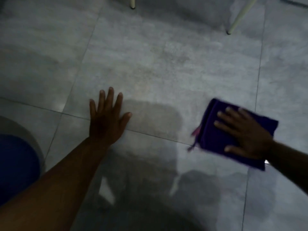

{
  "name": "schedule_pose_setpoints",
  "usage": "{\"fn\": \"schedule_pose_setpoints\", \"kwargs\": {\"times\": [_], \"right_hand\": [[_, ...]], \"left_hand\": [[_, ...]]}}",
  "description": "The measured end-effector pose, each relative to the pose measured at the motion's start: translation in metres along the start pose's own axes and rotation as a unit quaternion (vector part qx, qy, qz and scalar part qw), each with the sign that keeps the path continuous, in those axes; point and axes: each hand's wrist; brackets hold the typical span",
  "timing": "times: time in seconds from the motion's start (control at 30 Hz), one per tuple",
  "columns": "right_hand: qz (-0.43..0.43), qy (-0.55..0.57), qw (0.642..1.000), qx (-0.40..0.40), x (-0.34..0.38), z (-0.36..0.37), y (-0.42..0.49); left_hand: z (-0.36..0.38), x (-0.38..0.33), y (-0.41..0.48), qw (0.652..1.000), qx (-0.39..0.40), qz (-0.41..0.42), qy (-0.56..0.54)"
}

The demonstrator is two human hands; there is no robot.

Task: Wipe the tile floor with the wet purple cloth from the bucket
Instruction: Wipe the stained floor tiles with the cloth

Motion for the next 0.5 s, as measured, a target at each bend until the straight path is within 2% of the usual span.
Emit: {"fn": "schedule_pose_setpoints", "kwargs": {"times": [0.1, 0.17, 0.23, 0.27, 0.33, 0.43, 0.5], "right_hand": [[0.159, 0.044, 0.986, -0.025, -0.035, -0.025, 0.065], [0.257, 0.081, 0.962, -0.028, -0.026, -0.048, 0.124], [0.276, 0.087, 0.957, -0.030, 0.016, -0.067, 0.179], [0.255, 0.081, 0.963, -0.035, 0.046, -0.075, 0.198], [0.158, 0.057, 0.984, -0.054, 0.110, -0.078, 0.212], [-0.035, 0.012, 0.997, -0.064, 0.184, -0.057, 0.171], [-0.138, -0.007, 0.989, -0.056, 0.191, -0.039, 0.123]], "left_hand": [[0.000, 0.000, 0.004, 1.000, 0.026, -0.004, -0.015], [-0.005, 0.002, 0.004, 0.998, 0.040, 0.005, -0.039], [-0.014, 0.007, 0.003, 0.996, 0.055, 0.011, -0.068], [-0.020, 0.010, 0.005, 0.994, 0.062, 0.013, -0.086], [-0.031, 0.017, 0.008, 0.992, 0.053, -0.010, -0.116], [-0.030, 0.041, -0.007, 0.980, -0.059, -0.148, -0.120], [-0.021, 0.060, -0.029, 0.968, -0.085, -0.210, -0.106]]}}
Point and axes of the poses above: each hand's wrist, its own y-axis towards the middle knuckle, its own z-axis out of the palm, x = y × z, and after that the axes turned 10 degrees about z, right-handed
